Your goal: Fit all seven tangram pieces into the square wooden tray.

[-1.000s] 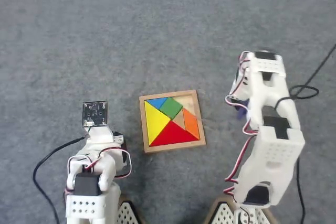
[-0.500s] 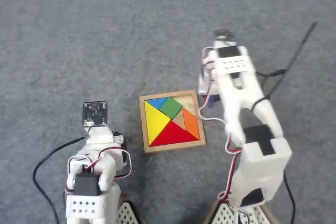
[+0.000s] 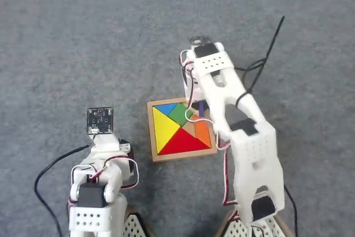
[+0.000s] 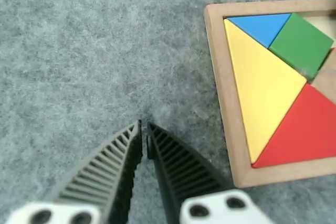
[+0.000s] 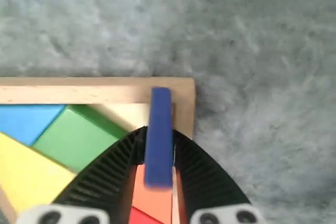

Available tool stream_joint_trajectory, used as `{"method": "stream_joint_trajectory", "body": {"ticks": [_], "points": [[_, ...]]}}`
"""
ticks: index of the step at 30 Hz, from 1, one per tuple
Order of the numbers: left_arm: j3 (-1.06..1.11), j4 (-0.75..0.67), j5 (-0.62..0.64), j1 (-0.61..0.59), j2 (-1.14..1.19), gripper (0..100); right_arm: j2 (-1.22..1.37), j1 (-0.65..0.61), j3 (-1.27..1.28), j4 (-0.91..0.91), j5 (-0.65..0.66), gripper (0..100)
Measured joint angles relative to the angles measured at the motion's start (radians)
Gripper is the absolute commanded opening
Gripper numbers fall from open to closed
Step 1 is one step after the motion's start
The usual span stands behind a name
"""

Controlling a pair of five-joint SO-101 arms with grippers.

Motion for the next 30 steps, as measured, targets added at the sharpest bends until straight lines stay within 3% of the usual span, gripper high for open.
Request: {"method": "stream_joint_trajectory", "body": {"ticks": [5, 14, 30], "points": [[0.000, 0.000, 0.000, 0.000, 0.000, 1, 0.064, -0.014, -0.127, 0.081, 0.002, 16.3], [0.000, 0.000, 0.000, 0.000, 0.000, 1, 0.066, -0.115, -0.153, 0.100, 0.025, 15.2], [0.000, 0.000, 0.000, 0.000, 0.000, 1, 0.066, -0.118, -0.269, 0.127, 0.032, 15.1]]}}
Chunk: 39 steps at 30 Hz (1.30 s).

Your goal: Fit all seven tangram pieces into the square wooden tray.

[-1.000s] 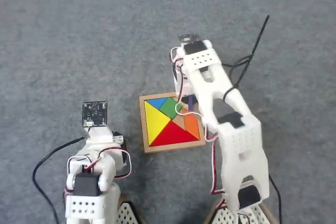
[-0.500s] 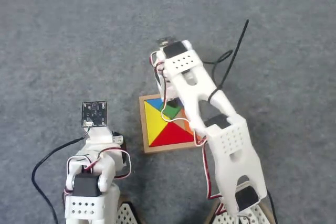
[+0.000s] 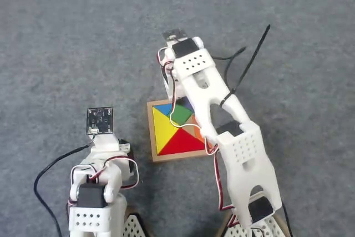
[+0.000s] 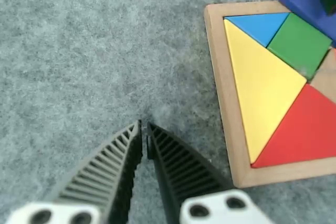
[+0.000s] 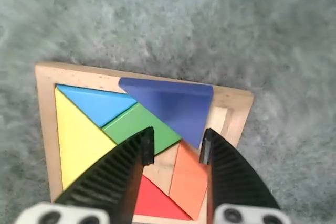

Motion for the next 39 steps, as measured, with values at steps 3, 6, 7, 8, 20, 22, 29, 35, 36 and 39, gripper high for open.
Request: {"method": "stream_joint_trajectory", "body": {"ticks": [3, 6, 7, 8, 20, 22, 29, 35, 36, 39], "points": [[0.000, 0.000, 0.000, 0.000, 0.000, 1, 0.000, 0.000, -0.003, 0.000, 0.009, 15.1], [0.000, 0.000, 0.000, 0.000, 0.000, 1, 0.000, 0.000, -0.003, -0.008, 0.015, 15.1], [0.000, 0.000, 0.000, 0.000, 0.000, 1, 0.000, 0.000, -0.006, -0.023, 0.015, 15.1], [0.000, 0.000, 0.000, 0.000, 0.000, 1, 0.000, 0.000, -0.012, -0.043, 0.015, 15.3], [0.000, 0.000, 0.000, 0.000, 0.000, 1, -0.011, -0.074, -0.044, -0.270, 0.081, 15.1], [0.000, 0.000, 0.000, 0.000, 0.000, 1, 0.005, -0.075, -0.046, -0.270, 0.083, 15.1], [0.000, 0.000, 0.000, 0.000, 0.000, 1, 0.057, -0.049, -0.046, -0.244, 0.086, 15.1], [0.000, 0.000, 0.000, 0.000, 0.000, 1, 0.057, -0.023, -0.041, -0.218, 0.084, 15.1], [0.000, 0.000, 0.000, 0.000, 0.000, 1, 0.057, -0.017, -0.032, -0.218, 0.084, 15.1], [0.000, 0.000, 0.000, 0.000, 0.000, 1, 0.057, -0.014, -0.009, -0.218, 0.084, 15.1]]}}
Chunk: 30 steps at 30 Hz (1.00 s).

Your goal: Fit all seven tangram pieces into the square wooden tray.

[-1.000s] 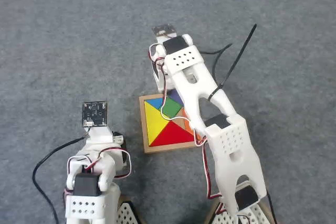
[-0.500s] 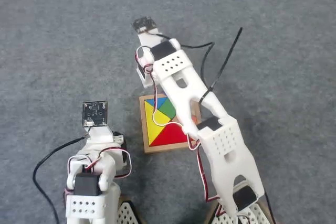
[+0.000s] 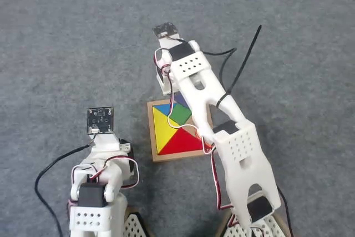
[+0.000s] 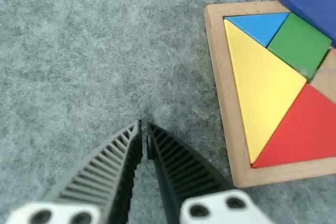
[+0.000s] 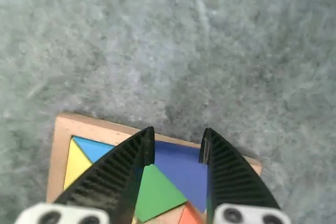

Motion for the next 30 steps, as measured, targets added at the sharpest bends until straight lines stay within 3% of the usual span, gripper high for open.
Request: {"method": "stream_joint_trajectory", "body": {"ticks": [13, 24, 30], "points": [[0.000, 0.000, 0.000, 0.000, 0.000, 1, -0.038, 0.000, 0.124, -0.020, 0.000, 15.1], [0.000, 0.000, 0.000, 0.000, 0.000, 1, -0.379, 0.006, 0.678, -0.331, 0.000, 15.0], [0.000, 0.000, 0.000, 0.000, 0.000, 1, -0.528, 0.021, 0.773, -0.364, 0.000, 15.0]]}}
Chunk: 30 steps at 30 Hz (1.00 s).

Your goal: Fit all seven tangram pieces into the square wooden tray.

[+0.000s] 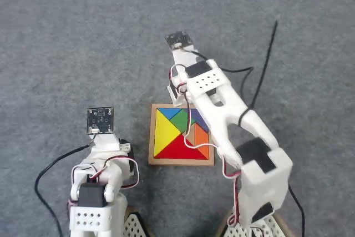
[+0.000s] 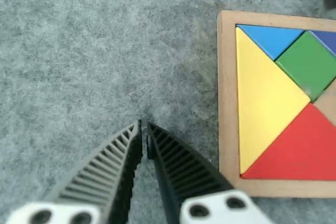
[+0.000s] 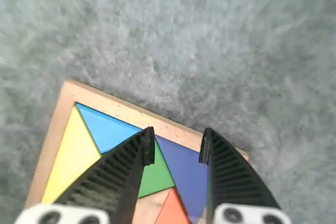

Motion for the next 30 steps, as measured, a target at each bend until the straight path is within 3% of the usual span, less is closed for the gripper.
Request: {"method": "stream_joint_trajectory", "body": {"ticks": [8, 18, 25, 30], "points": [[0.000, 0.000, 0.000, 0.000, 0.000, 1, -0.101, 0.002, 0.153, -0.032, 0.000, 12.3], [0.000, 0.000, 0.000, 0.000, 0.000, 1, -0.183, 0.009, 0.436, -0.227, 0.002, 11.0], [0.000, 0.000, 0.000, 0.000, 0.000, 1, -0.210, 0.026, 0.439, -0.222, 0.002, 10.9], [0.000, 0.000, 0.000, 0.000, 0.000, 1, -0.414, 0.058, 0.506, -0.169, 0.002, 10.8]]}}
